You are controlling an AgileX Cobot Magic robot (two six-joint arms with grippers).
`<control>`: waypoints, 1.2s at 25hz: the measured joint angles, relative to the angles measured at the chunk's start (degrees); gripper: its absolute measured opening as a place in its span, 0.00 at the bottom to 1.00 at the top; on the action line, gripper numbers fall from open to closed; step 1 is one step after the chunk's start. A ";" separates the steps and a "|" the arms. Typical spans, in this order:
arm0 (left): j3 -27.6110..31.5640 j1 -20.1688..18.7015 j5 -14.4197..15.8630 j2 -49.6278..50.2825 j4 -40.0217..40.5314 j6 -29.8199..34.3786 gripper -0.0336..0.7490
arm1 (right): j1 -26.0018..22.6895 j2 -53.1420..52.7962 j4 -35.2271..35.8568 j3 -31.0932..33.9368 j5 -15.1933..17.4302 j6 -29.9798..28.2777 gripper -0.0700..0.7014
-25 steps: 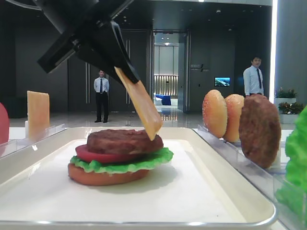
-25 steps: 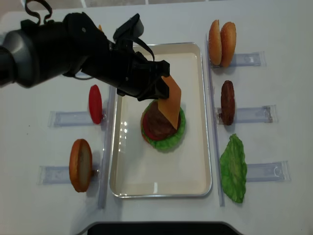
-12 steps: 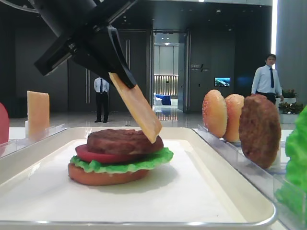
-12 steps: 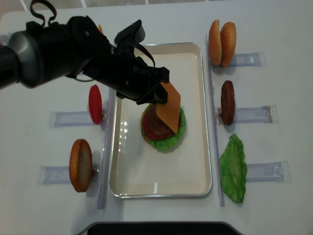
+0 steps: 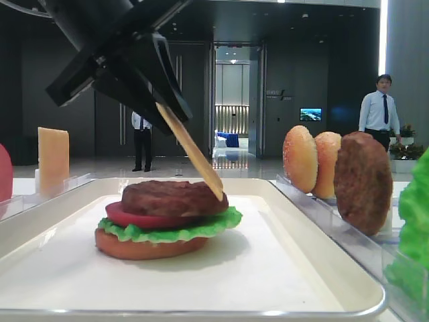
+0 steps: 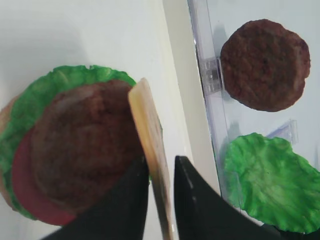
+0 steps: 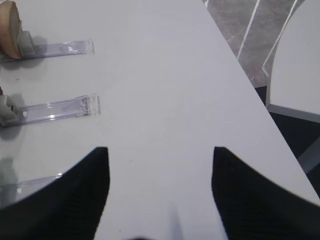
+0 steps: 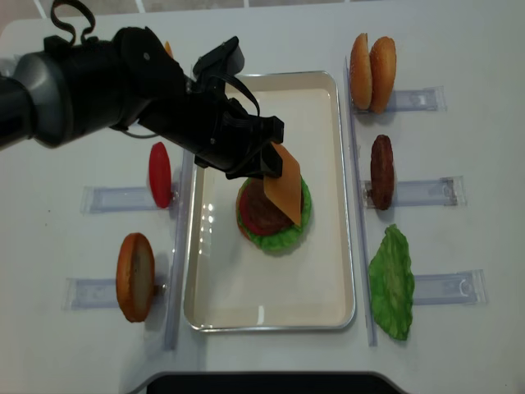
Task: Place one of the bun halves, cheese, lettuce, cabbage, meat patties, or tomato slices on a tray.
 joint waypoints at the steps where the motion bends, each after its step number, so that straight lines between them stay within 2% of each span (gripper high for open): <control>1: 0.00 0.00 0.16 0.00 0.23 0.00 0.23 | 0.00 0.00 0.00 0.00 0.00 0.00 0.64; 8: 0.00 0.00 2.98 0.00 3.71 -0.74 0.24 | 0.00 0.00 0.00 0.00 0.00 0.00 0.64; 12: 0.00 0.00 4.86 0.00 12.12 -6.28 0.27 | 0.00 0.00 0.00 0.00 0.00 0.00 0.64; 14: 0.02 0.00 5.70 -0.41 16.98 -9.43 0.34 | 0.00 0.00 0.00 0.00 0.00 0.00 0.64; 19: 0.21 0.00 6.21 -3.29 21.18 -12.70 0.69 | 0.00 0.00 0.00 0.00 0.00 0.00 0.64; 21: 0.21 0.00 6.38 -5.02 22.07 -13.28 0.76 | 0.00 0.00 0.00 0.00 0.00 0.00 0.64; 23: 0.21 0.25 6.91 -6.76 24.28 -15.24 0.77 | 0.00 0.00 0.00 0.00 0.00 0.00 0.64; 26: -1.79 1.60 10.87 -8.78 28.52 -18.24 0.77 | 0.00 0.00 0.00 0.00 0.00 0.00 0.64; 30: -7.96 3.21 19.38 -10.81 33.82 -19.69 0.77 | 0.00 0.00 0.00 0.00 0.00 0.00 0.64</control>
